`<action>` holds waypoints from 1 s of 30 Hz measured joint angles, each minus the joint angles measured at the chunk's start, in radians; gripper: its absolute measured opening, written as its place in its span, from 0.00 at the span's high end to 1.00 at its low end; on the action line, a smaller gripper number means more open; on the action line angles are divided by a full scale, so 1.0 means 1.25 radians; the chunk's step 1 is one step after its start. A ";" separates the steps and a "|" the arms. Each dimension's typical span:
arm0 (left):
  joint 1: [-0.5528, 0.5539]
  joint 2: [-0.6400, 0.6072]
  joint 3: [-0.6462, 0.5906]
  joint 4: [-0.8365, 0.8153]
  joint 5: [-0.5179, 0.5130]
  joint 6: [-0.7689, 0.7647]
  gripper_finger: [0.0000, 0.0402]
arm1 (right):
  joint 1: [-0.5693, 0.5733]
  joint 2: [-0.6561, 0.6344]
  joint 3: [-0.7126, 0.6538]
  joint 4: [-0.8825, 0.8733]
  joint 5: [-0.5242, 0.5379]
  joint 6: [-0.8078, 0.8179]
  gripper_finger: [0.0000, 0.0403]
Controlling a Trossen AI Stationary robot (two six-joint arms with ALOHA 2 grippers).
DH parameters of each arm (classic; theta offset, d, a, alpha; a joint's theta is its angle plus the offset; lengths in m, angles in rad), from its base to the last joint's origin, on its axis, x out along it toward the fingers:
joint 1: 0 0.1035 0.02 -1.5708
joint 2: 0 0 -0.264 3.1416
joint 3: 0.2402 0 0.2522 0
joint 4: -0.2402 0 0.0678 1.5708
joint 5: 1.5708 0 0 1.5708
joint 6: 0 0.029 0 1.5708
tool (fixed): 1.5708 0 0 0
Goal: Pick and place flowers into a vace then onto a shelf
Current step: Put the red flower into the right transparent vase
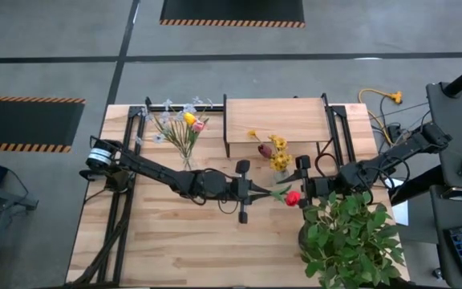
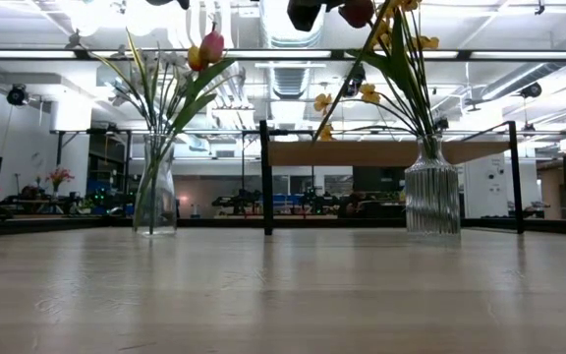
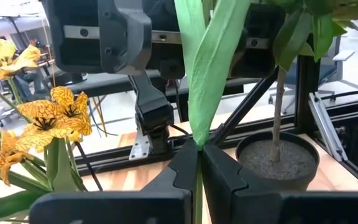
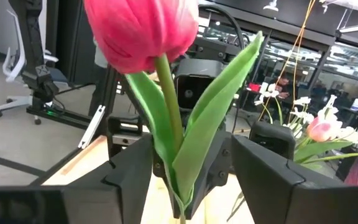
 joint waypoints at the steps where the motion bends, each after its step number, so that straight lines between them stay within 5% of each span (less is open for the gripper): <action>1: 0.000 0.000 0.000 -0.001 0.000 0.000 1.00 | 0.000 0.000 0.000 0.000 0.000 0.000 0.51; 14: 0.002 -0.002 0.000 -0.004 0.000 0.000 1.00 | 0.000 0.000 0.000 0.002 -0.007 0.014 0.95; 20: 0.003 -0.002 0.000 -0.010 0.001 -0.031 0.96 | 0.000 -0.001 0.000 0.002 -0.007 0.017 0.97; 30: -0.006 -0.079 -0.001 -0.254 0.000 -0.074 0.63 | 0.000 -0.066 0.000 -0.078 -0.008 0.068 0.98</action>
